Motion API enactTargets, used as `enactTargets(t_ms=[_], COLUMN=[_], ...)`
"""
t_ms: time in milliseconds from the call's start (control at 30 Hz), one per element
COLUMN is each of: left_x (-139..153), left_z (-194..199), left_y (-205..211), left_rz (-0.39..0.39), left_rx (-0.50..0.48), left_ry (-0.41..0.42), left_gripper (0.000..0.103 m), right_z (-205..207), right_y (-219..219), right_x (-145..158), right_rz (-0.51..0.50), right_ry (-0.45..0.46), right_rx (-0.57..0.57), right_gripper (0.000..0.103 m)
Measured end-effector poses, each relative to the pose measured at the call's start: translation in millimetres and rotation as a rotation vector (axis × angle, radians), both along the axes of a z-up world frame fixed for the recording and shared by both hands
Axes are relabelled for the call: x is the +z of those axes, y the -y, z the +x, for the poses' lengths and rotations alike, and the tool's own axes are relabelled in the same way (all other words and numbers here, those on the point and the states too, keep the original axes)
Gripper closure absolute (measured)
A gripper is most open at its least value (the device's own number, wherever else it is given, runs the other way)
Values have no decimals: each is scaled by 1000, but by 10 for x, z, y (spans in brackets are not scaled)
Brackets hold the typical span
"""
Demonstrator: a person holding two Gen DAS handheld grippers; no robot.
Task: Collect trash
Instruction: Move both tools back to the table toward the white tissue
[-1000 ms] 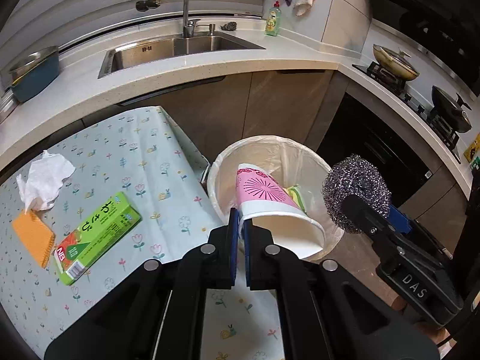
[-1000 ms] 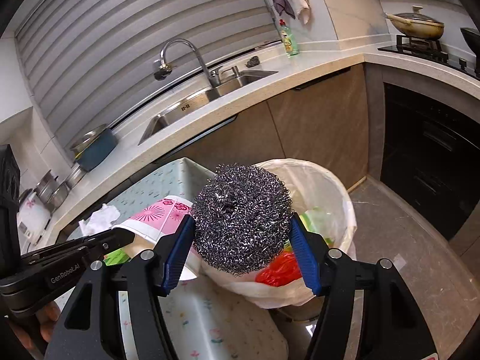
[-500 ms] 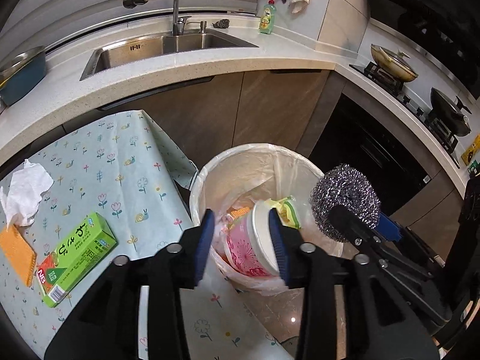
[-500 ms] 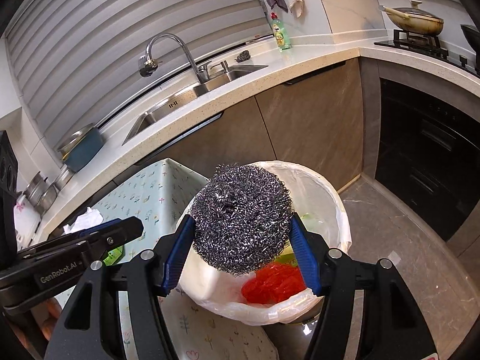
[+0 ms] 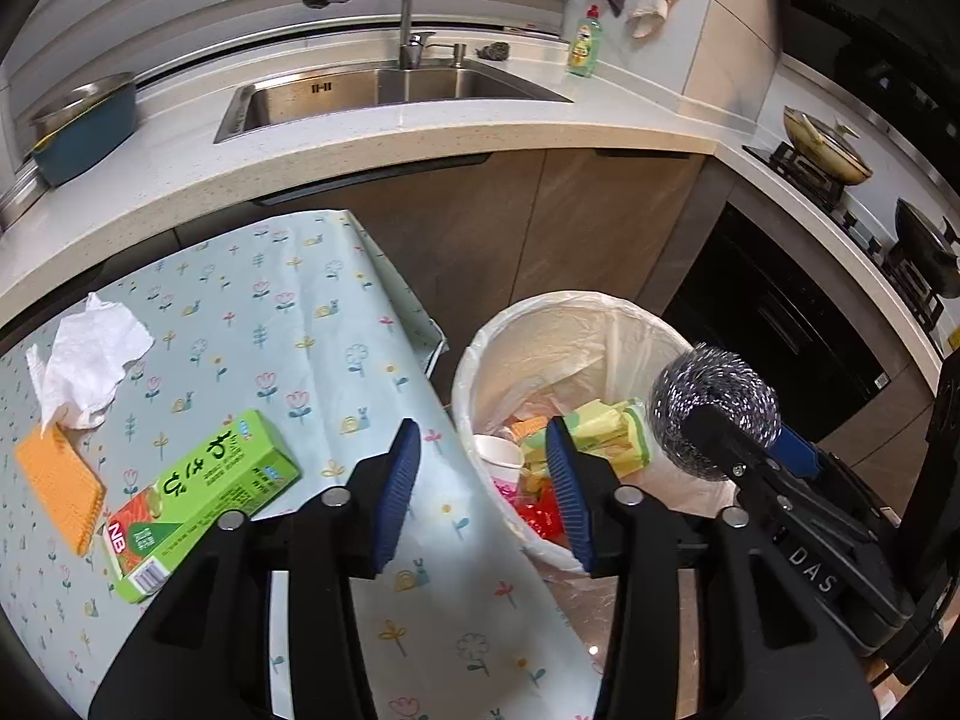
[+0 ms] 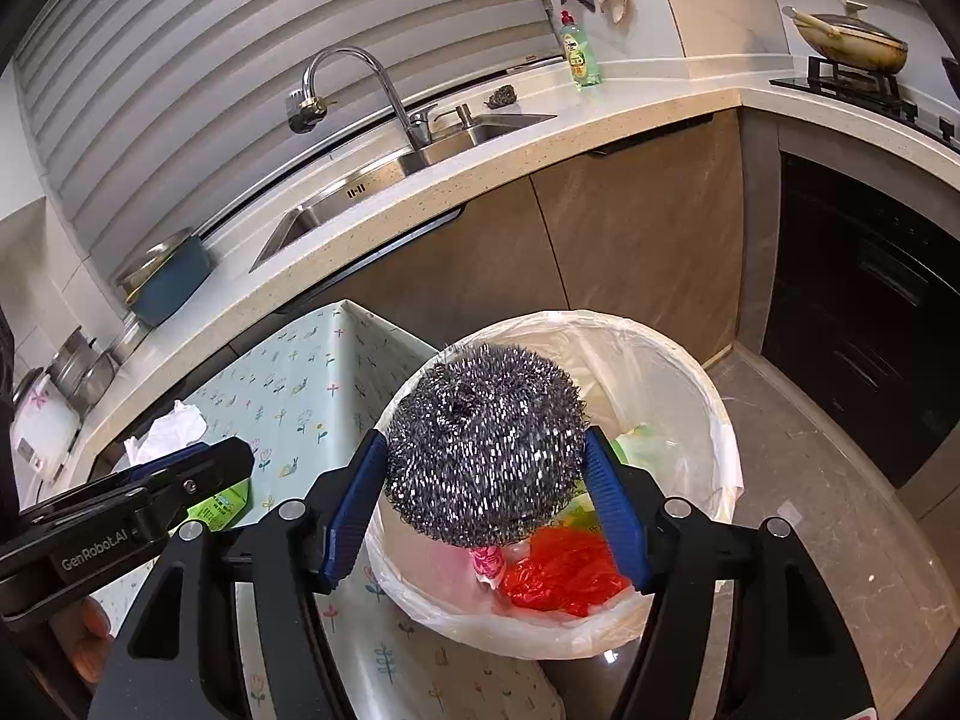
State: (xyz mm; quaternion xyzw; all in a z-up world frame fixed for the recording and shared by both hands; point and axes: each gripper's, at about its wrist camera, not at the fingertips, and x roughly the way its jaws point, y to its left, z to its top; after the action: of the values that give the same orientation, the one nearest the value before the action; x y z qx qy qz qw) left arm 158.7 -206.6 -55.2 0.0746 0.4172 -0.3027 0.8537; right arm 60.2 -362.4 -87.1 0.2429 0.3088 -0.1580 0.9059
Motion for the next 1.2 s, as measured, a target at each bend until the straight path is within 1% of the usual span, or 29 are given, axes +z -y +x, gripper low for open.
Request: enactTargets(t_ms=[67,233,300,567,733,967,1200], left_x=[16,57,73,100,87,69,40], left_z=[18,76,106,236,342,497,686], left_y=[-79,-291,-387,-854,-1252,-1858,-2390], left_rz=[-1,-7,-10,-9,-10,-5,15], left_rx=[23,74,97,196,282,396,474], left_ry=[13,28,30,32,23,17,24], left_gripper=[50,42,40,40,38,38,38], right_z=[15,62,85,225,354,609,908], right_y=[-26,-95,-149,-475,-777,-1320,-1892], right_x=[16,93,132,248,298,346,359], right_rz=[-6,-15,-20,-32,-39,-50,-61], right_ry=[7,22,27,40,40,36,29], right_rx=[-4,5,14,81,144,257,359], right_gripper=[38,38,38,38,38,38,38])
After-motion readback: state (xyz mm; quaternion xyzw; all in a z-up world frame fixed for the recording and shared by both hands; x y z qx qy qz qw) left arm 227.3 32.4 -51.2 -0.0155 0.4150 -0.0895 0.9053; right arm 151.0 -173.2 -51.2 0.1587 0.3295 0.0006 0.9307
